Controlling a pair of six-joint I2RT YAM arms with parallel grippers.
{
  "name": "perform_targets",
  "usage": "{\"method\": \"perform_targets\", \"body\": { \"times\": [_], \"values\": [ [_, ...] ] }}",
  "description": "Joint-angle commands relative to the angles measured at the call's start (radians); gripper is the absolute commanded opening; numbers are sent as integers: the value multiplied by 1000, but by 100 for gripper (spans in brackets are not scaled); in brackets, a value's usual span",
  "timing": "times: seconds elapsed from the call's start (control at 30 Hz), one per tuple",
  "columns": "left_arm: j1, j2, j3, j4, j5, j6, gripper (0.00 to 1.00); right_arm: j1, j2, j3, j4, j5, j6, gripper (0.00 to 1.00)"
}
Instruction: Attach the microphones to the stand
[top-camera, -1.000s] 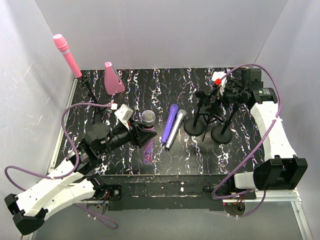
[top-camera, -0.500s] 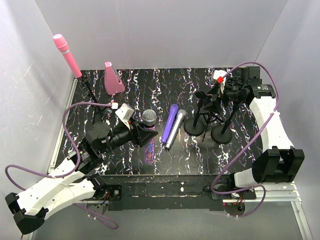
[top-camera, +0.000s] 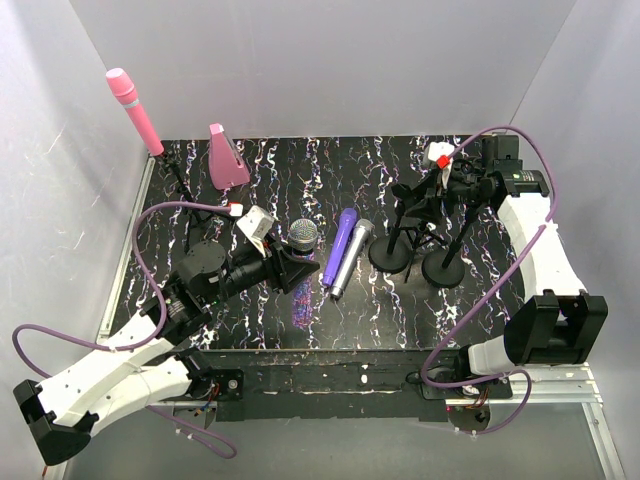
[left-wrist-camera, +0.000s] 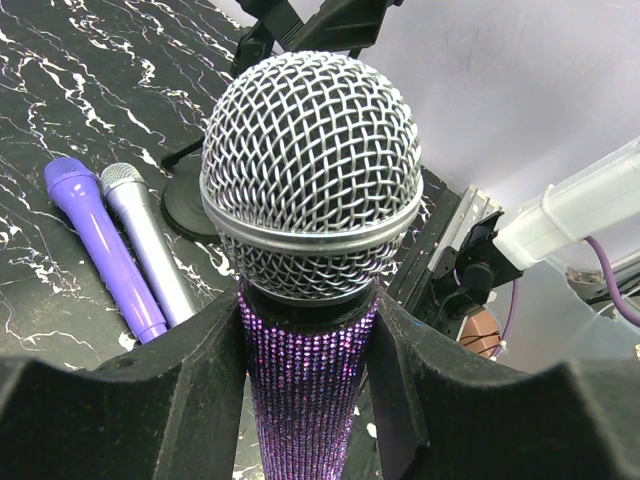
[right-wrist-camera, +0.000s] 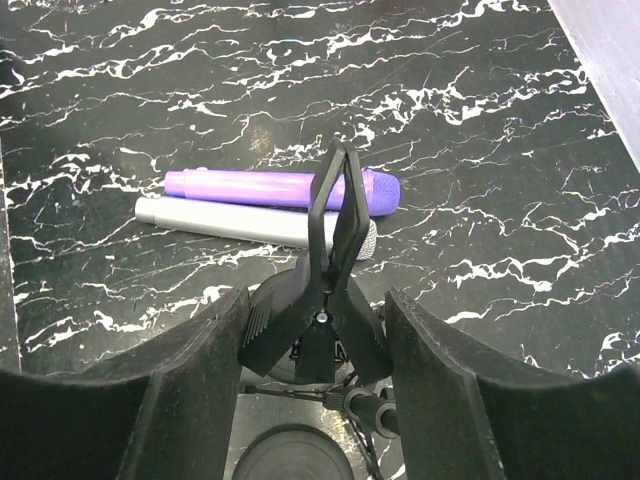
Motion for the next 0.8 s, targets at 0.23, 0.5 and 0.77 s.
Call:
{"method": "perform_targets", "body": {
  "times": [0.23, 0.5, 0.77],
  "values": [
    [2, -4, 37, 51, 10, 18, 0, 14, -26, 9, -141, -86, -71, 27],
    [4, 70, 102, 73, 34, 93, 0, 74, -125, -63, -204, -89, -90, 24],
    [2, 340, 335, 120, 111, 251, 0, 149, -202, -132, -248, -69, -87, 23]
  ]
}}
